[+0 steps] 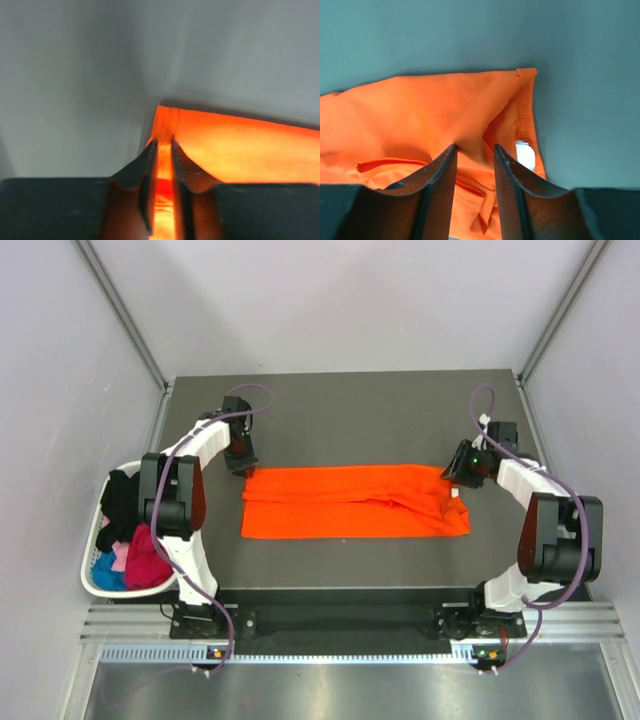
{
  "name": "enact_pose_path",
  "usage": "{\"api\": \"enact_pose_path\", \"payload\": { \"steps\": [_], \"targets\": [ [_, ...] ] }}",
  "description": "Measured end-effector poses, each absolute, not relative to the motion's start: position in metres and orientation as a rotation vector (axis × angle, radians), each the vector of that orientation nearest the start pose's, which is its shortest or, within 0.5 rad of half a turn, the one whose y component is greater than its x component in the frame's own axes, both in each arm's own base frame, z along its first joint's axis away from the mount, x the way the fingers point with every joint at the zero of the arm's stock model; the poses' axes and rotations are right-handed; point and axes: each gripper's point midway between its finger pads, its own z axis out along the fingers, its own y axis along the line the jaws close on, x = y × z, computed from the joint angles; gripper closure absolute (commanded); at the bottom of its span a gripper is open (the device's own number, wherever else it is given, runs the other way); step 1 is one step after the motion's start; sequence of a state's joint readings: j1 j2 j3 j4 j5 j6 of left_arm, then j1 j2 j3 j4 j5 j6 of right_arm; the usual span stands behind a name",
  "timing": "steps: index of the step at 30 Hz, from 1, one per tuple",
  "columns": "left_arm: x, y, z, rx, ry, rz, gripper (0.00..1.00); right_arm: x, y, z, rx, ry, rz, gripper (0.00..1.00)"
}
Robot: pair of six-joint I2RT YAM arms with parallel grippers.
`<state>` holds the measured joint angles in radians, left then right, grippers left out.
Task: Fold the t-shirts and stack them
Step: Fold the tshirt
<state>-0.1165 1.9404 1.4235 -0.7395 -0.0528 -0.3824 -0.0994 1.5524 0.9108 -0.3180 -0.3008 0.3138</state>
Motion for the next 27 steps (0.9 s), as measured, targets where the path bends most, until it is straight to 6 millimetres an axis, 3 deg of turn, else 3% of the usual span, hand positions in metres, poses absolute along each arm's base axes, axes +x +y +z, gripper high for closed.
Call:
{"api": "enact_pose_path", "payload": {
  "steps": [3,7,8,18,20,22,27],
  "targets": [
    [0.396,-0.053,0.041,-0.371,2.796,-0.054,1.00,0.359,0.032,0.064,0.380,2.484,0.496,0.71],
    [0.398,-0.056,0.043,-0.362,2.793,-0.075,1.00,0.366,0.037,0.069,0.347,2.450,0.540,0.98],
    [0.400,-0.057,0.044,-0.361,2.791,-0.081,1.00,0.368,0.038,0.070,0.339,2.443,0.545,1.00],
    [0.410,-0.051,0.044,-0.420,2.768,-0.090,1.00,0.382,0.034,0.069,0.335,2.409,0.561,1.00],
    [0.412,-0.048,0.046,-0.423,2.759,-0.074,0.93,0.385,0.033,0.071,0.331,2.397,0.563,1.00],
    [0.413,-0.045,0.047,-0.423,2.751,-0.052,0.79,0.386,0.033,0.071,0.329,2.393,0.566,1.00],
    [0.408,-0.043,0.042,-0.407,2.762,-0.048,0.74,0.387,0.034,0.073,0.322,2.386,0.574,1.00]
  ]
}}
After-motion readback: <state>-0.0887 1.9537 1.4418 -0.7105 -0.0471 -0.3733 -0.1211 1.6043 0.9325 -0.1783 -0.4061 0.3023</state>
